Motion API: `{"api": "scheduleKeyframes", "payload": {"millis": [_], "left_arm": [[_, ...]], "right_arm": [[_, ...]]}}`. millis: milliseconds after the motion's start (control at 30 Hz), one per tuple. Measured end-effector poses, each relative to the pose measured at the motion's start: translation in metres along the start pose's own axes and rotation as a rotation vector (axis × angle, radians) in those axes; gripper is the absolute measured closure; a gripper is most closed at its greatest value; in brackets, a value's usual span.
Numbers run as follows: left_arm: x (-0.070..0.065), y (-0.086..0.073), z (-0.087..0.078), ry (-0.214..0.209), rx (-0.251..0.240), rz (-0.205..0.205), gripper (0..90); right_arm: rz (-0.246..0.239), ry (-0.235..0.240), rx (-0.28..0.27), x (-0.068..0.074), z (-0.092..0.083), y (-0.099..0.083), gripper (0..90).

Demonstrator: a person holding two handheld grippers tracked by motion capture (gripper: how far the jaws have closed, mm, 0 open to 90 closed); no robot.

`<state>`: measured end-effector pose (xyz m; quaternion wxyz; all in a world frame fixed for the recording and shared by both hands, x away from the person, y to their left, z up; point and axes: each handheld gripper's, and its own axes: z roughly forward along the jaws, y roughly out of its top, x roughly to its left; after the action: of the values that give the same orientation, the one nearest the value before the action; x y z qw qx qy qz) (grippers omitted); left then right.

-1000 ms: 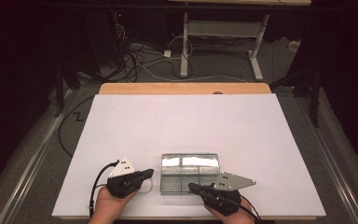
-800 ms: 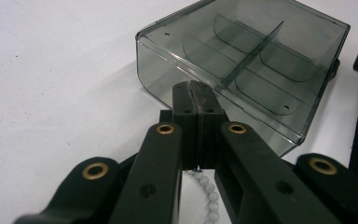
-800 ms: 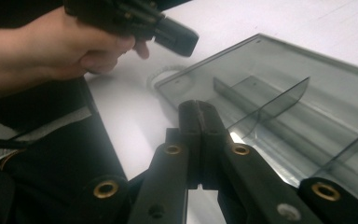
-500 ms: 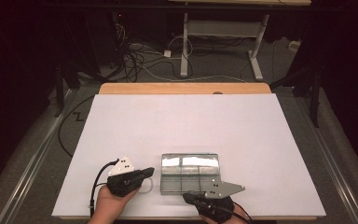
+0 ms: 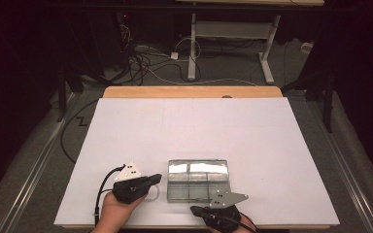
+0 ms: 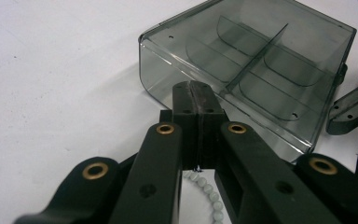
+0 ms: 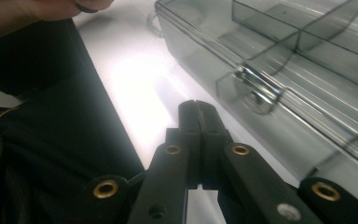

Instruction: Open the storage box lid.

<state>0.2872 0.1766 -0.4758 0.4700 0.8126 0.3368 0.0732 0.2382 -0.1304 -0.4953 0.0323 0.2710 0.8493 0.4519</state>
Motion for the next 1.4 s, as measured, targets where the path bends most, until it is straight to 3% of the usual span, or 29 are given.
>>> {"api": "scheduleKeyframes", "payload": {"millis": [867, 1400], "left_arm": [[0.001, -0.002, 0.001, -0.001, 0.0, -0.015, 87.7], [0.001, -0.002, -0.001, 0.002, -0.004, -0.017, 87.7]], "right_arm": [[0.066, 0.0, -0.016, -0.013, -0.01, -0.003, 90.0], [0.07, 0.008, -0.038, -0.016, -0.013, -0.002, 90.0]]}}
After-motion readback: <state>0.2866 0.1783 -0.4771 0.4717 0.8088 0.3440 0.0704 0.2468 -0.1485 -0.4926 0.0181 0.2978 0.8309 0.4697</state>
